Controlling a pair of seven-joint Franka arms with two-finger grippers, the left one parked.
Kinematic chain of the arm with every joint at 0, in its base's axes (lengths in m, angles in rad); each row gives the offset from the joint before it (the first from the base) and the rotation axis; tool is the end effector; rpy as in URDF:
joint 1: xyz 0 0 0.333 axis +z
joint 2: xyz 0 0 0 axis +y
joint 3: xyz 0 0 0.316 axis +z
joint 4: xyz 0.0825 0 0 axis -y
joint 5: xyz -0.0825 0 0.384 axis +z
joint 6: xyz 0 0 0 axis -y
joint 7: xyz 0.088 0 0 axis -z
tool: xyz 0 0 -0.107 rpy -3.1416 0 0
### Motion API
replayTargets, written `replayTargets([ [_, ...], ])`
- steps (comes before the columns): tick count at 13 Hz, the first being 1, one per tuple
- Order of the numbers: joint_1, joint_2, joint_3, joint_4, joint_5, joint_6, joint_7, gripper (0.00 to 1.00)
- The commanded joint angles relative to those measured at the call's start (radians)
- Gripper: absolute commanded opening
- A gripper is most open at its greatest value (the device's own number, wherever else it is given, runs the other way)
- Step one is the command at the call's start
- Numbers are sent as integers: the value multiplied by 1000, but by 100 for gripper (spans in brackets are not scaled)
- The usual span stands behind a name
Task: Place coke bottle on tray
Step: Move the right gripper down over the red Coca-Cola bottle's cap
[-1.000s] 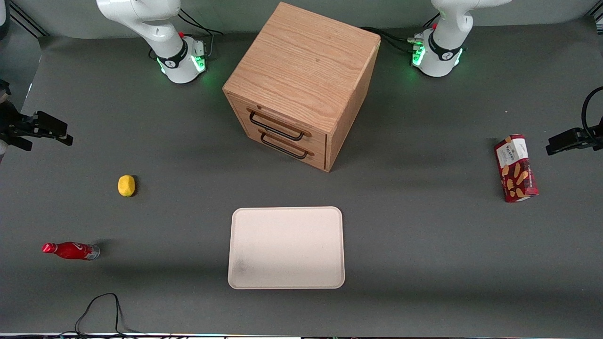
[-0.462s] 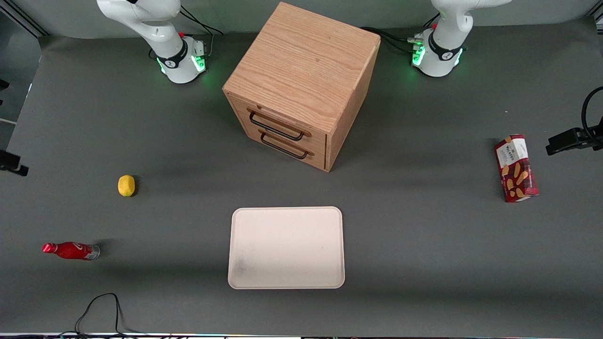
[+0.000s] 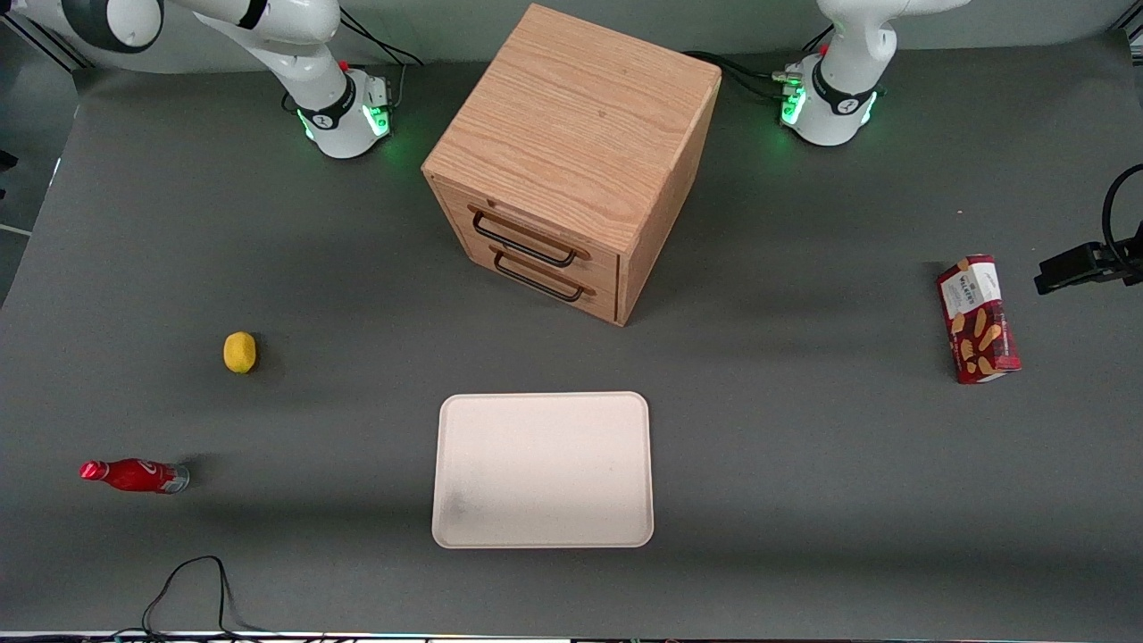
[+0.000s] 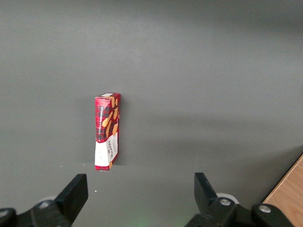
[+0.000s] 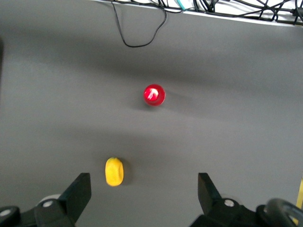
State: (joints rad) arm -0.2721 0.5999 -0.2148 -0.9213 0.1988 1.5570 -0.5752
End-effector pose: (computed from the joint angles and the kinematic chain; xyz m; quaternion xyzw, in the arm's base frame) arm 0.6648 -0.2682 0.5506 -0.9967 -0.0674 -0.0391 0.0228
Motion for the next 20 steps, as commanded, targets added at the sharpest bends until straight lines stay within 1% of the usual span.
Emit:
replayTargets([
  [1,-58,116,84,183,19,-5,-15,100],
  [6,-30,135,112,193,10,116,-15,100],
  [9,-22,136,109,187,2,107,-15,100],
  [14,-15,164,110,145,-108,81,-15,100],
  [17,-1,205,109,142,-128,83,-14,100],
  [20,7,256,109,144,-131,109,-14,100],
])
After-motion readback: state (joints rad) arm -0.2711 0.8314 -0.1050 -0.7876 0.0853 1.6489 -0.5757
